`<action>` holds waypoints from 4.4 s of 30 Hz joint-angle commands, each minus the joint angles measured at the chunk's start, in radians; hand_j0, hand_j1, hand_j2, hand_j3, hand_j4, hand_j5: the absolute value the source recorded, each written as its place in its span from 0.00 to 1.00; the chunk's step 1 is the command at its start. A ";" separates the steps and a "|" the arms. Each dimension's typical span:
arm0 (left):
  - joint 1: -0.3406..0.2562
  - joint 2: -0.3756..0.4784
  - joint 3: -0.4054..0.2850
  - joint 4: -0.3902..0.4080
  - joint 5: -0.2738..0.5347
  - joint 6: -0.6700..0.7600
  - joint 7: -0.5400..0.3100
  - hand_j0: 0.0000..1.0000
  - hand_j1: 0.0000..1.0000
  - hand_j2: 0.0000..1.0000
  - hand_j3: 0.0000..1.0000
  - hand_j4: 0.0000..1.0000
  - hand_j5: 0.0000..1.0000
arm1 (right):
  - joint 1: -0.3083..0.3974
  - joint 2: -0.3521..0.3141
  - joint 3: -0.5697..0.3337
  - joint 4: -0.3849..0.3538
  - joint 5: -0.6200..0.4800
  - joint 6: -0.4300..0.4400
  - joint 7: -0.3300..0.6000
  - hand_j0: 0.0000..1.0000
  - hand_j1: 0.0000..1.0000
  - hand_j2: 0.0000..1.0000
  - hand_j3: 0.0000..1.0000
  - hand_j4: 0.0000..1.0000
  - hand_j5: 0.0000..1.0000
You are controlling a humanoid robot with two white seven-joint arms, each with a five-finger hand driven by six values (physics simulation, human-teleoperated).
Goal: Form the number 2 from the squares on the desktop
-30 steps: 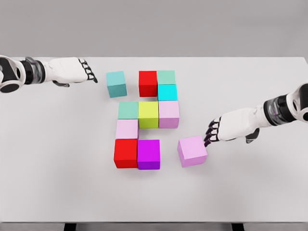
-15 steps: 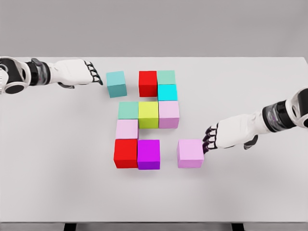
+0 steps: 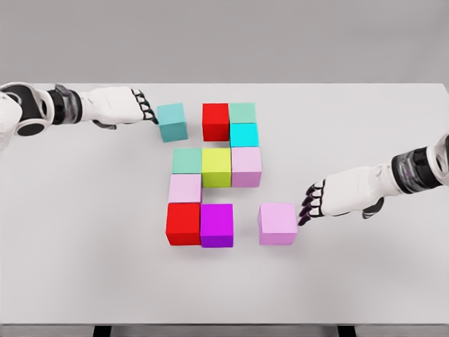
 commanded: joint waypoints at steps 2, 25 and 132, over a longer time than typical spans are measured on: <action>0.000 -0.002 0.002 0.001 0.003 0.000 0.000 0.87 0.87 0.87 0.87 0.87 0.87 | 0.001 -0.003 0.000 -0.003 -0.004 0.002 0.000 1.00 1.00 1.00 1.00 1.00 1.00; -0.014 -0.065 0.006 0.095 0.000 0.000 0.000 0.90 0.90 0.90 0.90 0.90 0.90 | 0.001 0.022 -0.009 -0.001 -0.004 0.002 0.000 1.00 1.00 1.00 1.00 1.00 1.00; -0.020 -0.104 -0.004 0.118 0.001 0.000 0.000 0.93 0.93 0.93 0.93 0.93 0.93 | 0.041 0.042 -0.063 0.008 -0.250 0.002 0.000 1.00 1.00 1.00 1.00 1.00 1.00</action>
